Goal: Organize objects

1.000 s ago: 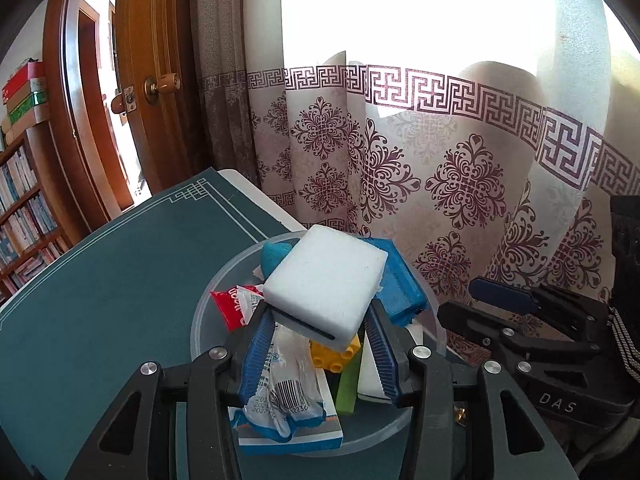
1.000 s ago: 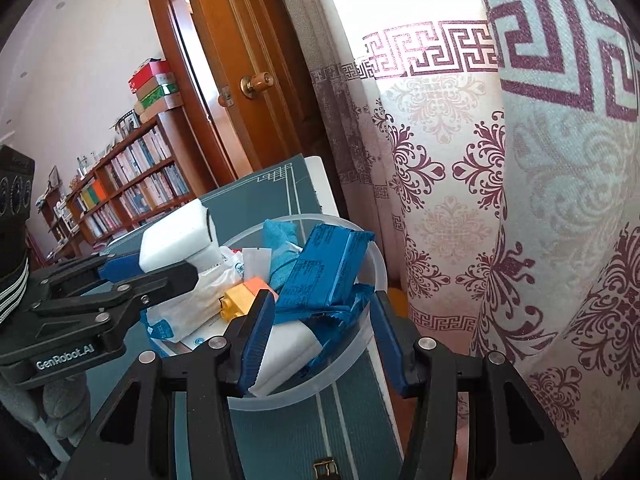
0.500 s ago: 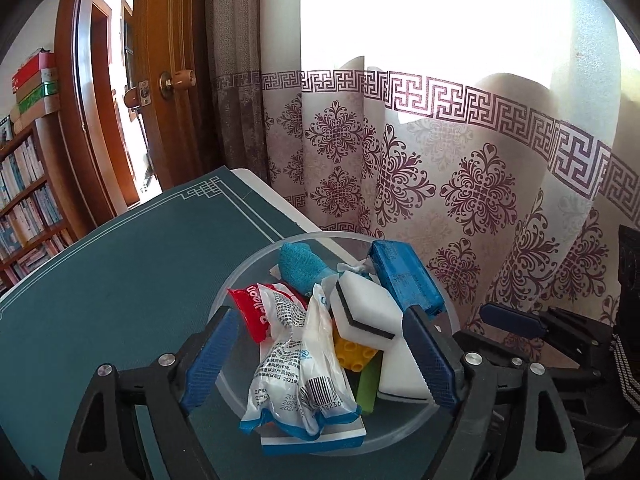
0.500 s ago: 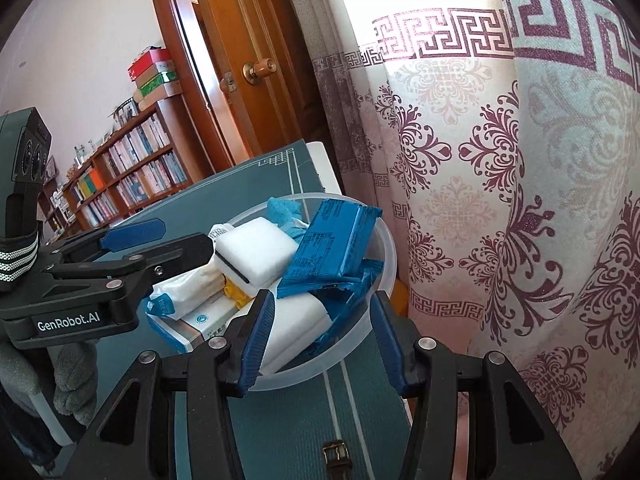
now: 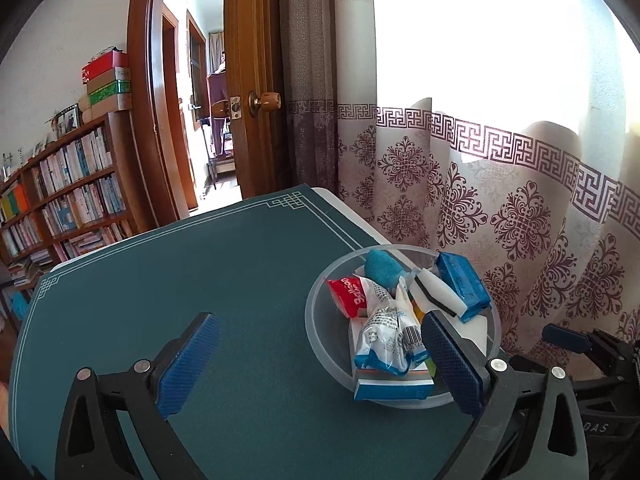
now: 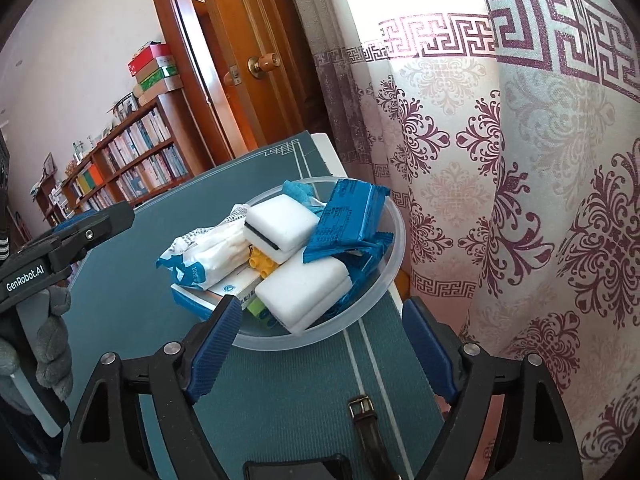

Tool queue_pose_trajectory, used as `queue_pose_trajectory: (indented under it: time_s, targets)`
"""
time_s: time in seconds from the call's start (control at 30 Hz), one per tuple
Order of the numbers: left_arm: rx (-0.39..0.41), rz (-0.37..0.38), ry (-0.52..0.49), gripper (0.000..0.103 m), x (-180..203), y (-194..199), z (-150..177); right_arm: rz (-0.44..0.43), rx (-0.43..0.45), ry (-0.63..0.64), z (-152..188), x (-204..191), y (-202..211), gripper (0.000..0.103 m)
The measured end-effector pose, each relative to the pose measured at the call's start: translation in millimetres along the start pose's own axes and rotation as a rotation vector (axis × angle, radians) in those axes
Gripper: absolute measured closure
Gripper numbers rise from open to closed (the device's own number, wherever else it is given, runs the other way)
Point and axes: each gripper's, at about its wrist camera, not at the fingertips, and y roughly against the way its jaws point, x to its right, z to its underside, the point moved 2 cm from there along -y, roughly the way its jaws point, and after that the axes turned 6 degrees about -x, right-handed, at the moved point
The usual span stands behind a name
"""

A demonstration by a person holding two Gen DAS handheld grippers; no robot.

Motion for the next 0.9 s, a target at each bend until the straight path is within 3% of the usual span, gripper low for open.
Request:
queue_pose_trajectory:
  time_s: [0.2,0.53,0.9]
  targets:
    - [-0.008,-0.027,0.021,0.000,-2.6,10.2,20.7,0.055,-0.002,0.062,5.5,-25.4,11.3,0.006]
    - [-0.017,-0.050,0.055,0.000,-8.7,19.7,35.4,0.093,-0.001,0.114,9.8,-37.9,20.8,0.004]
    - [-0.015,-0.075,0.014,0.000,2.8,23.5,39.6,0.106,0.003,0.139,9.0,-42.2,24.8,0.002]
